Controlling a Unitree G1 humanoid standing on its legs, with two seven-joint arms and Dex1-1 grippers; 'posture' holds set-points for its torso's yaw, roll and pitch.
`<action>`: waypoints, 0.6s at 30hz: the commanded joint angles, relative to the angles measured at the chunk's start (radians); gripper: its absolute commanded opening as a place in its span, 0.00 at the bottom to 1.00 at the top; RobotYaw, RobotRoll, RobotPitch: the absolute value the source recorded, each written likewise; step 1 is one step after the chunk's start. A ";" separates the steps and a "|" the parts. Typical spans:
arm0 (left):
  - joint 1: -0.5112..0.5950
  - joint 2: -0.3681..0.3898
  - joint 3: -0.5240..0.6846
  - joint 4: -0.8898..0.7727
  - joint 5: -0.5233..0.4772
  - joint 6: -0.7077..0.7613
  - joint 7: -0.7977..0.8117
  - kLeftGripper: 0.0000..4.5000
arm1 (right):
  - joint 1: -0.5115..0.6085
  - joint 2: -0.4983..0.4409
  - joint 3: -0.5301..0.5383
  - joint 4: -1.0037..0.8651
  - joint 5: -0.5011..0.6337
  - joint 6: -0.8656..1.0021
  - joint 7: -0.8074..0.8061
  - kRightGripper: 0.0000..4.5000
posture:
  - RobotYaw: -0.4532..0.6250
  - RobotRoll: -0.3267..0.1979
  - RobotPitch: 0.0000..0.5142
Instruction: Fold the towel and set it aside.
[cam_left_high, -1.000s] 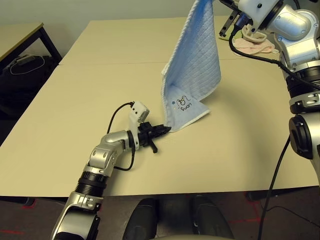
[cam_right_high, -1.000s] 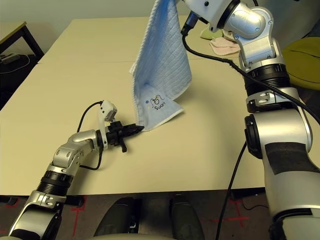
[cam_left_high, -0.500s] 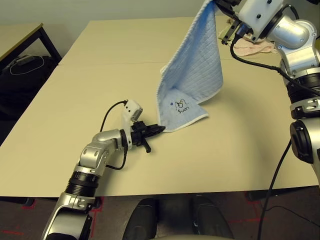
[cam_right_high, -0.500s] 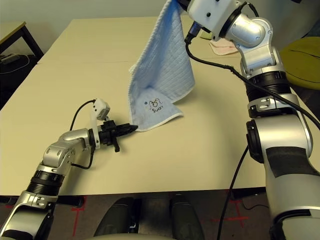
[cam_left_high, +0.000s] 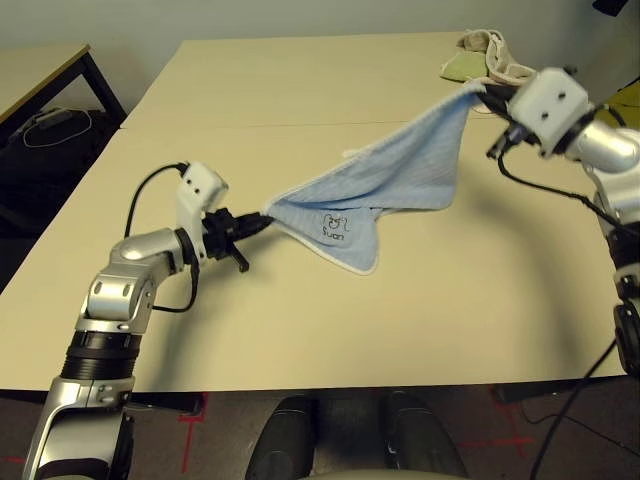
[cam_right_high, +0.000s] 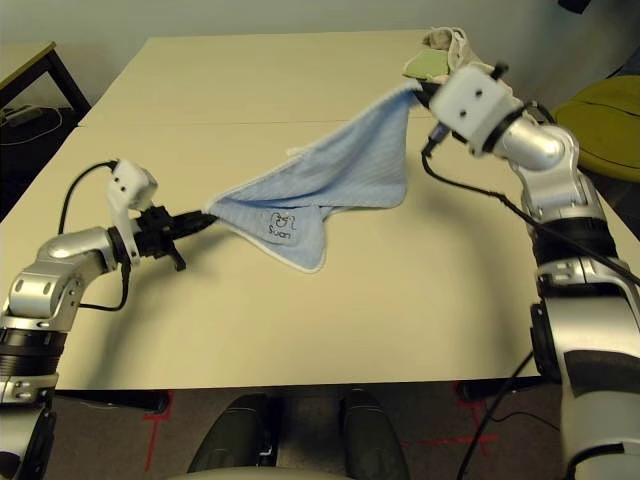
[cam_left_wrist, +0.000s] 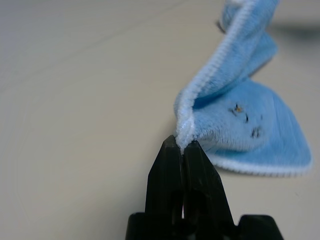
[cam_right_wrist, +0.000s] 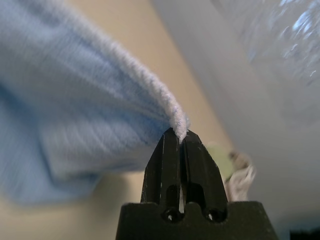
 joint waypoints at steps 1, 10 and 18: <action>-0.014 0.036 0.000 0.029 0.031 0.016 0.013 0.01 | 0.041 -0.022 -0.009 -0.072 0.038 0.072 0.075 0.00 | 0.48 0.62 0.16; -0.110 0.145 -0.016 0.087 0.067 0.041 -0.032 0.01 | 0.041 -0.083 -0.037 -0.167 0.116 0.252 0.225 0.00 | 0.48 0.62 0.18; -0.266 0.215 -0.037 0.116 0.072 0.138 -0.062 0.01 | -0.071 -0.093 -0.083 -0.131 0.184 0.309 0.270 0.00 | 0.48 0.62 0.20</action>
